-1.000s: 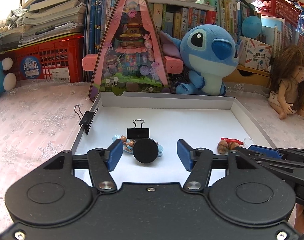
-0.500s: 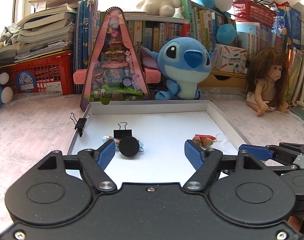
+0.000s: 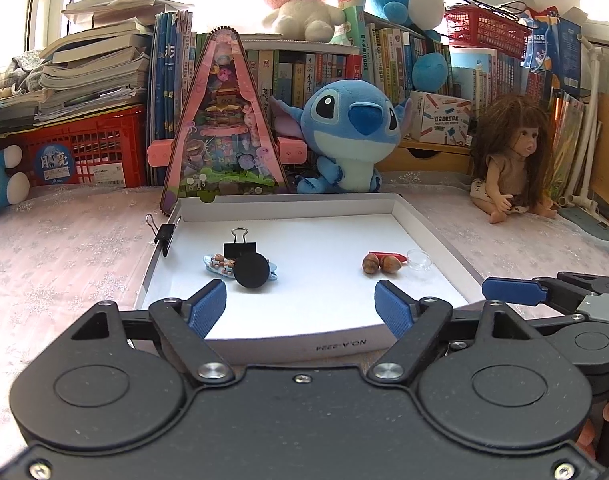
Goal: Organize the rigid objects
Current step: 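Withdraw both open grippers from the tray, then grasp a black puck with left gripper while right gripper moves toward the red crayon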
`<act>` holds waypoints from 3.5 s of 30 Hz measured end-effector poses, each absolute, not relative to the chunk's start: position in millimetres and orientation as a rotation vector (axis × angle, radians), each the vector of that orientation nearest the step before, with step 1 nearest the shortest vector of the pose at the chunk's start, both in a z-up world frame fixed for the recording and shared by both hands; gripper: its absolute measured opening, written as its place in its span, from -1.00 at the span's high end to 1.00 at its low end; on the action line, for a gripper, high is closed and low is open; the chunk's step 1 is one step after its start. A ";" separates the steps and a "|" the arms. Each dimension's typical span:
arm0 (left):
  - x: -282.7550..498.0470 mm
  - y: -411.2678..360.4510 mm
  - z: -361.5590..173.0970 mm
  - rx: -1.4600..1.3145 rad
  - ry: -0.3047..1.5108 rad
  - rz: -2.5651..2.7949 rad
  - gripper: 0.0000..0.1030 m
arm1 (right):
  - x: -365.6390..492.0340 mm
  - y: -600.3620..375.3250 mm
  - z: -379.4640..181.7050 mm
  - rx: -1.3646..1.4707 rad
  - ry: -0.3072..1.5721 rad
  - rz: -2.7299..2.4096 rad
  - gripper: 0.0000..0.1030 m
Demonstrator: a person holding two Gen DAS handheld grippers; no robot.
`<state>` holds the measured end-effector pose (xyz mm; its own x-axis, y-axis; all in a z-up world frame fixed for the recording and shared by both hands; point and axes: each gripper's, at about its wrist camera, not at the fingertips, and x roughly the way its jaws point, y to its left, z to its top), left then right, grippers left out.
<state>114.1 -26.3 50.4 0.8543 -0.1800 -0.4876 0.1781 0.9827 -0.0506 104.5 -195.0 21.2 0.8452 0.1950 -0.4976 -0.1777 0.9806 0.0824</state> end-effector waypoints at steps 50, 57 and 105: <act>-36.6 -7.5 4.2 0.081 0.613 -0.278 -0.80 | -27.4 -198.0 -11.2 -0.129 0.525 0.292 -1.00; -41.3 -14.6 -0.3 0.082 0.629 -0.319 -0.66 | -22.5 -194.1 -16.1 -0.160 0.545 0.255 -0.97; -36.7 -7.8 -6.4 0.075 0.598 -0.278 0.40 | -16.3 -171.5 -19.5 -0.003 0.538 0.119 -0.07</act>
<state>-36.7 -7.8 -6.4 0.7905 -0.2361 -0.5651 0.2796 0.9601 -0.0101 -16.3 -171.5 -19.5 0.8518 0.1128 -0.5116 -0.1143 0.9930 0.0286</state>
